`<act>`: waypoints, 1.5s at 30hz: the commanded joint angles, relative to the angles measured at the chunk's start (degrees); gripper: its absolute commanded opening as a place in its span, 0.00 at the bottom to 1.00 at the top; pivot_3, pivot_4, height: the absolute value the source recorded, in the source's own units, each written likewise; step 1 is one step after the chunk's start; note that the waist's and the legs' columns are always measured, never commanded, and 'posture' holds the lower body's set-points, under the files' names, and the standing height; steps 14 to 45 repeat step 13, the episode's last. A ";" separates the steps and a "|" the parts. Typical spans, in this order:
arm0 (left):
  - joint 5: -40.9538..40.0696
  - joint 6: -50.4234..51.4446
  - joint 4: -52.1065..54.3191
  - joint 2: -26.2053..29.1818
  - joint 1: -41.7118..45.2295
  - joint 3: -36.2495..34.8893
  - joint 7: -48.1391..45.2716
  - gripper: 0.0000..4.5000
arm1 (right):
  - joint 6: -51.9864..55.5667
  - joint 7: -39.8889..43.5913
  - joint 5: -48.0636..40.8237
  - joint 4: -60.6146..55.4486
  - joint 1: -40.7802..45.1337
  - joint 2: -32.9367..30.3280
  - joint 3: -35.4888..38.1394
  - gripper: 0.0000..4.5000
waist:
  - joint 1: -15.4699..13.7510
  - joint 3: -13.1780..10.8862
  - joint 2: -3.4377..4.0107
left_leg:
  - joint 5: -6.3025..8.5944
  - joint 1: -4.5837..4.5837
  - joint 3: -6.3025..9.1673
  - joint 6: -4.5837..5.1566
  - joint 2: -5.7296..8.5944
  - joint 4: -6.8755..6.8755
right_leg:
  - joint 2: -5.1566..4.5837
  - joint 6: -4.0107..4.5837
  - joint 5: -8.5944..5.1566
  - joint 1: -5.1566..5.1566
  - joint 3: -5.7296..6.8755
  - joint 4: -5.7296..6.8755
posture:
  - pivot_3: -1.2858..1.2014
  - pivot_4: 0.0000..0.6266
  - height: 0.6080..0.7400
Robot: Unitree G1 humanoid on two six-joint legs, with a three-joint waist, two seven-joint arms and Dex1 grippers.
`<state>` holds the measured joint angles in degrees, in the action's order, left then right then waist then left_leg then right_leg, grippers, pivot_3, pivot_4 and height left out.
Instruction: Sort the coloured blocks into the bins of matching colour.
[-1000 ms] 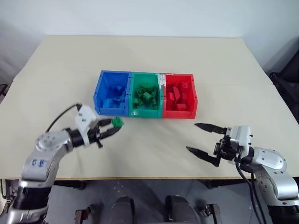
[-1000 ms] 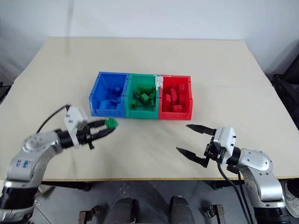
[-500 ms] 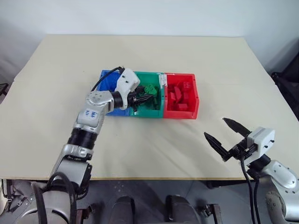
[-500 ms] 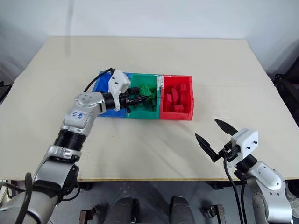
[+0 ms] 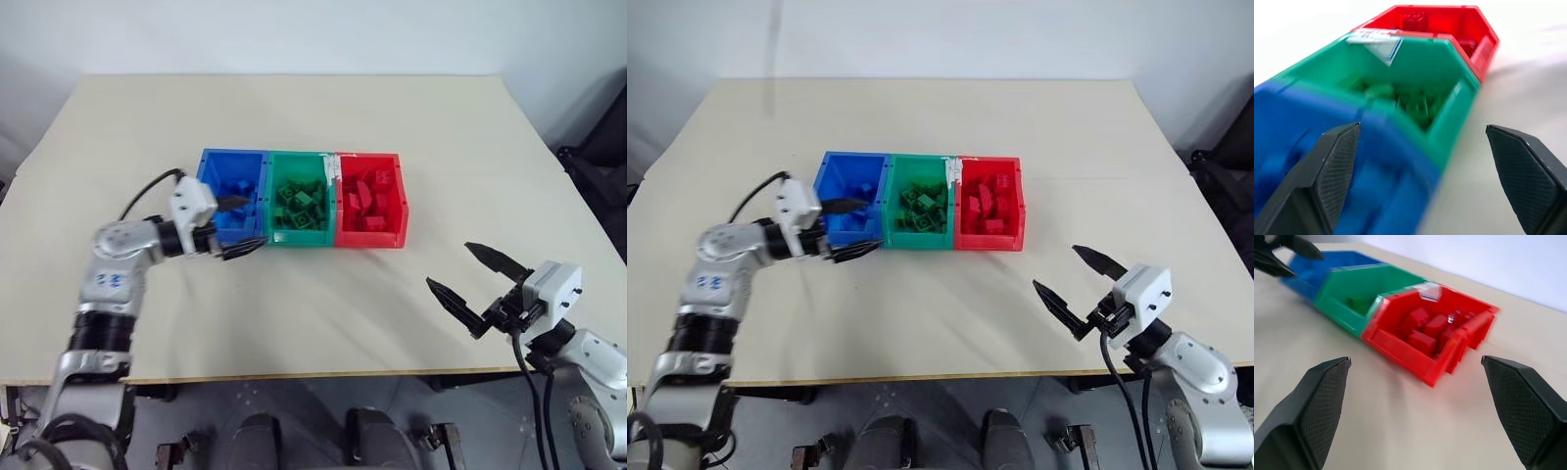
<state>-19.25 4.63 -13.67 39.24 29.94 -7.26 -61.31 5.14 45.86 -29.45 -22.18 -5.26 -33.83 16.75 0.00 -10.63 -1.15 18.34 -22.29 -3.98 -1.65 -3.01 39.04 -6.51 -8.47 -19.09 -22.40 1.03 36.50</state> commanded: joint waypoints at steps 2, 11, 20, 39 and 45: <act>-1.20 -0.66 6.60 5.28 -9.68 -6.08 -0.58 0.97 | -1.06 6.23 0.20 4.53 3.96 -3.25 -1.95 1.00 | 0.06 0.00 0.00 | 0.03 0.01 0.02 0.05 0.03 0.01 | -0.02 0.00 0.00 0.01 0.00 -0.01 | 0.52 0.24 1.00; -1.93 -4.00 11.03 4.40 -23.39 -12.43 4.43 0.97 | -3.42 12.26 1.55 12.81 9.75 -4.91 -3.30 1.00 | -0.12 0.00 0.00 | 0.04 0.01 0.03 0.08 0.02 -0.02 | -0.05 0.02 -0.01 0.00 0.01 -0.08 | 0.52 0.24 1.00; -1.71 -3.53 12.99 2.83 -24.05 -12.32 6.99 0.97 | -3.37 12.40 1.35 13.17 9.82 -4.50 -3.28 1.00 | -0.12 0.00 0.00 | 0.04 0.01 0.03 0.08 0.02 -0.02 | -0.07 0.02 -0.01 0.01 0.01 -0.05 | 0.52 0.24 1.00; -1.71 -3.53 12.99 2.83 -24.05 -12.32 6.99 0.97 | -3.37 12.40 1.35 13.17 9.82 -4.50 -3.28 1.00 | -0.12 0.00 0.00 | 0.04 0.01 0.03 0.08 0.02 -0.02 | -0.07 0.02 -0.01 0.01 0.01 -0.05 | 0.52 0.24 1.00; -1.71 -3.53 12.99 2.83 -24.05 -12.32 6.99 0.97 | -3.37 12.40 1.35 13.17 9.82 -4.50 -3.28 1.00 | -0.12 0.00 0.00 | 0.04 0.01 0.03 0.08 0.02 -0.02 | -0.07 0.02 -0.01 0.01 0.01 -0.05 | 0.52 0.24 1.00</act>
